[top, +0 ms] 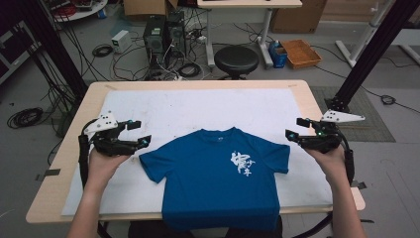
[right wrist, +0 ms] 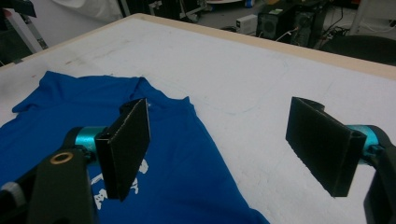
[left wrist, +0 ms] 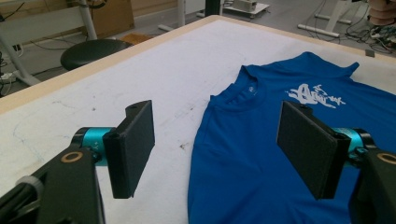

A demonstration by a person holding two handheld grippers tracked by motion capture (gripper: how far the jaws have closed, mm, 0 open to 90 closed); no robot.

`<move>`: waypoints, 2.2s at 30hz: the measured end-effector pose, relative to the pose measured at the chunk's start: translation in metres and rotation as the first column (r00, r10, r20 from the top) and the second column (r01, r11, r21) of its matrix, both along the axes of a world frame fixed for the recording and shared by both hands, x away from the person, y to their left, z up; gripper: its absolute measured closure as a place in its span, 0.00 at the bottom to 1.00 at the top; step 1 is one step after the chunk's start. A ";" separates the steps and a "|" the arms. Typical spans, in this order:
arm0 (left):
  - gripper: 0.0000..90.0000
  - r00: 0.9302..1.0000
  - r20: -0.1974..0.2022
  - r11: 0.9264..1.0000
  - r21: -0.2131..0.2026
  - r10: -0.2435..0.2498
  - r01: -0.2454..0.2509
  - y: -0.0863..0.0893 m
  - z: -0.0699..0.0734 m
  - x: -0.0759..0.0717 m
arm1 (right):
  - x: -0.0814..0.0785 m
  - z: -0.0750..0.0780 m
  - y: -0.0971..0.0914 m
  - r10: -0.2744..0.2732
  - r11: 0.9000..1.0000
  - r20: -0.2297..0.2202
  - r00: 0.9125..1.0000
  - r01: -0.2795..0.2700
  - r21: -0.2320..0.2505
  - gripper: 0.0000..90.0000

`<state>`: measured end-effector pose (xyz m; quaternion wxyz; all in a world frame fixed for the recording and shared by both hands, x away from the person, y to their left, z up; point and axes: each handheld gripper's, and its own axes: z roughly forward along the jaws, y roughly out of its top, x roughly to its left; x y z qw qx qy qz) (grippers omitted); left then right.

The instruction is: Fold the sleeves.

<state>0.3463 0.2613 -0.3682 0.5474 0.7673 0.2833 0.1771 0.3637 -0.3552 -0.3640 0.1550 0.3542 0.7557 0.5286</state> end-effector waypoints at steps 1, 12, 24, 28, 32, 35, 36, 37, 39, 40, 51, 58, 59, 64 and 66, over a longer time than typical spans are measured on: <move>0.31 1.000 0.000 1.000 -0.002 0.004 -0.004 0.001 -0.001 0.000 | 0.000 0.002 0.001 0.004 1.000 0.005 1.000 -0.004 0.001 0.24; 0.31 0.996 -0.086 1.000 -0.011 -0.028 0.028 0.019 -0.018 0.003 | 0.002 0.004 -0.003 -0.020 1.000 0.013 1.000 0.019 0.010 0.24; 0.40 0.973 -0.223 0.998 -0.002 -0.055 0.056 0.040 -0.045 0.007 | 0.003 0.001 -0.003 -0.026 1.000 0.003 1.000 0.025 0.015 0.24; 0.50 0.938 -0.344 0.999 0.011 -0.040 0.046 0.038 -0.060 0.011 | 0.003 0.001 -0.001 -0.023 1.000 0.003 1.000 0.022 0.008 0.25; 0.53 0.926 -0.376 0.999 0.047 0.000 0.019 0.032 -0.066 0.013 | 0.003 0.001 -0.001 -0.019 1.000 0.004 1.000 0.019 0.006 0.26; 0.56 0.925 -0.379 0.999 0.047 0.003 0.016 0.031 -0.067 0.012 | 0.003 0.001 0.000 -0.018 1.000 0.007 1.000 0.018 0.003 0.26; 0.59 0.923 -0.386 0.999 0.037 0.003 0.012 0.031 -0.068 0.013 | 0.003 0.001 0.000 -0.017 1.000 0.008 1.000 0.017 0.002 0.26; 0.60 0.919 -0.395 0.999 0.046 0.012 0.006 0.031 -0.070 0.013 | 0.003 0.001 0.000 -0.019 1.000 0.008 1.000 0.019 -0.002 0.26; 0.60 0.913 -0.408 0.999 0.047 0.021 -0.002 0.031 -0.071 0.014 | 0.003 0.001 0.000 -0.020 1.000 0.006 1.000 0.020 -0.002 0.26; 0.63 0.906 -0.423 0.999 0.051 0.024 -0.003 0.031 -0.073 0.015 | 0.003 0.001 0.001 -0.020 1.000 0.007 1.000 0.020 -0.007 0.26; 0.98 0.884 -0.467 1.000 -0.012 0.004 -0.011 0.025 -0.061 0.008 | 0.001 0.004 0.005 -0.006 1.000 0.022 1.000 0.006 -0.020 0.28; 0.98 0.886 -0.455 0.990 -0.135 -0.095 0.037 -0.010 -0.038 0.006 | 0.000 0.007 0.003 -0.009 1.000 0.030 1.000 0.009 -0.012 0.28; 0.98 0.886 -0.450 0.988 -0.149 -0.111 0.048 -0.019 -0.034 0.005 | 0.001 0.007 0.003 -0.007 1.000 0.030 1.000 0.008 -0.013 0.28; 0.98 0.871 -0.453 0.968 -0.234 -0.190 0.089 -0.068 -0.023 0.008 | 0.000 0.006 0.002 -0.009 1.000 0.031 0.999 0.009 -0.010 0.28; 0.98 0.864 -0.458 0.962 -0.255 -0.208 0.097 -0.084 -0.024 0.010 | -0.001 0.007 0.001 -0.008 1.000 0.031 0.999 0.008 -0.009 0.28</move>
